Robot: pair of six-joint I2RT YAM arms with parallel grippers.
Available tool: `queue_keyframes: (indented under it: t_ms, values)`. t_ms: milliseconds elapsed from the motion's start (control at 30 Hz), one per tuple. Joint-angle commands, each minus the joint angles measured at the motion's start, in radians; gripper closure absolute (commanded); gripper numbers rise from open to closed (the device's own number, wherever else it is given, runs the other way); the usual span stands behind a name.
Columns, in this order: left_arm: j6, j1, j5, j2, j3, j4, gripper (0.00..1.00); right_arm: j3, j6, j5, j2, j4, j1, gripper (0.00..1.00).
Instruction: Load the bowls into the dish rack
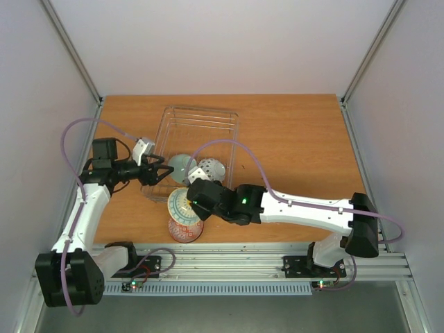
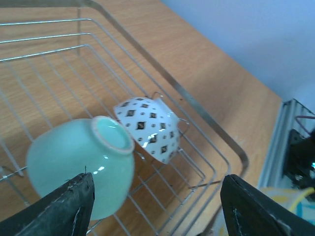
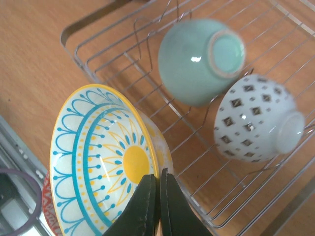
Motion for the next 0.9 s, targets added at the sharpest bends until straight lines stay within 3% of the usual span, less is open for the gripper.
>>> queue_keyframes:
  t_ms: [0,433,667,867]
  values:
    - [0.12,-0.003,0.15,-0.019,0.044,-0.1,0.29,0.066,-0.049,0.079,-0.056,0.027,-0.027,0.99]
    - [0.254,-0.003,0.216,-0.019,0.058,-0.212,0.29,0.149,-0.13,0.067,-0.024,0.029,-0.141,0.99]
    - [0.072,-0.006,0.004,-0.019,0.012,-0.011,0.3,0.187,-0.16,0.064,-0.002,0.033,-0.144,0.99]
    - [-0.011,-0.013,-0.121,-0.01,0.004,0.053,0.3,0.207,-0.169,0.037,0.018,0.05,-0.144,0.99]
